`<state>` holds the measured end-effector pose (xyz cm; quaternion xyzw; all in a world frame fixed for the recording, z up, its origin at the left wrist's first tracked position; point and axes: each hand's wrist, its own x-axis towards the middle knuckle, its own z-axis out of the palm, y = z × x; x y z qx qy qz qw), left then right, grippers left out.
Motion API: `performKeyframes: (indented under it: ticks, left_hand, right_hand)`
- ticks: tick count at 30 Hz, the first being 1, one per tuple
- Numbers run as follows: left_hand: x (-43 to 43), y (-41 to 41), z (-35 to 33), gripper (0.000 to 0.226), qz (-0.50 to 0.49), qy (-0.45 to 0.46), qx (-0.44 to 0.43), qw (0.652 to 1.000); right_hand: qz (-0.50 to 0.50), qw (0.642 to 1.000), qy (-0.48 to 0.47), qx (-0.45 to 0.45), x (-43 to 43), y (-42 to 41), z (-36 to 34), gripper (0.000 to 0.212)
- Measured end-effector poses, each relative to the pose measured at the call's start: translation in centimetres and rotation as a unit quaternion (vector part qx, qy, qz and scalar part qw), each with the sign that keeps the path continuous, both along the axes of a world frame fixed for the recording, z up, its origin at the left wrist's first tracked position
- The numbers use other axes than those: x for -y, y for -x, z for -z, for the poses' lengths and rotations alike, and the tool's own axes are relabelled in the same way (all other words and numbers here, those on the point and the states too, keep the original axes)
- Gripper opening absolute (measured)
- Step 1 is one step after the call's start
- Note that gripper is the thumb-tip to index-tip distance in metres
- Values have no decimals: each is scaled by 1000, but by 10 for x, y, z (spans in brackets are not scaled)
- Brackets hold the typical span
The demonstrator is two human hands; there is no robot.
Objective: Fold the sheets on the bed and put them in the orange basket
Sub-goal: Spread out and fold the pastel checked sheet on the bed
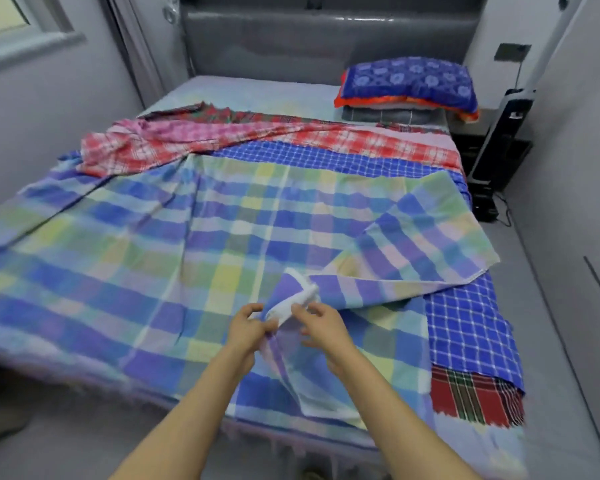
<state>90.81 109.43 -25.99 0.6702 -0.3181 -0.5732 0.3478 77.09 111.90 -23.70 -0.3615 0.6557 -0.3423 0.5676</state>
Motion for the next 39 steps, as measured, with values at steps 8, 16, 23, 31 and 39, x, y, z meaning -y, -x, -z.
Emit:
performKeyframes:
  ticks: [8,16,23,31,39]
  left_hand:
    - [47,-28,-5,27,154,7,27,988]
    - [155,-7,-24,44,247,-202,-16,948]
    - [190,24,2,25,247,-64,224,941]
    - [195,-6,-49,25,408,76,265,870]
    - [219,-46,-65,10,379,102,274,878]
  right_hand:
    - [215,942,-148,211,97,-1,45,18]
    - [124,984,-93,93,136,-10,22,37]
    - [196,964,-162,78,151,41,45,22]
    - [363,884,-208,210,207,101,82,85]
    - [323,920,-128,-182,289,170,56,29]
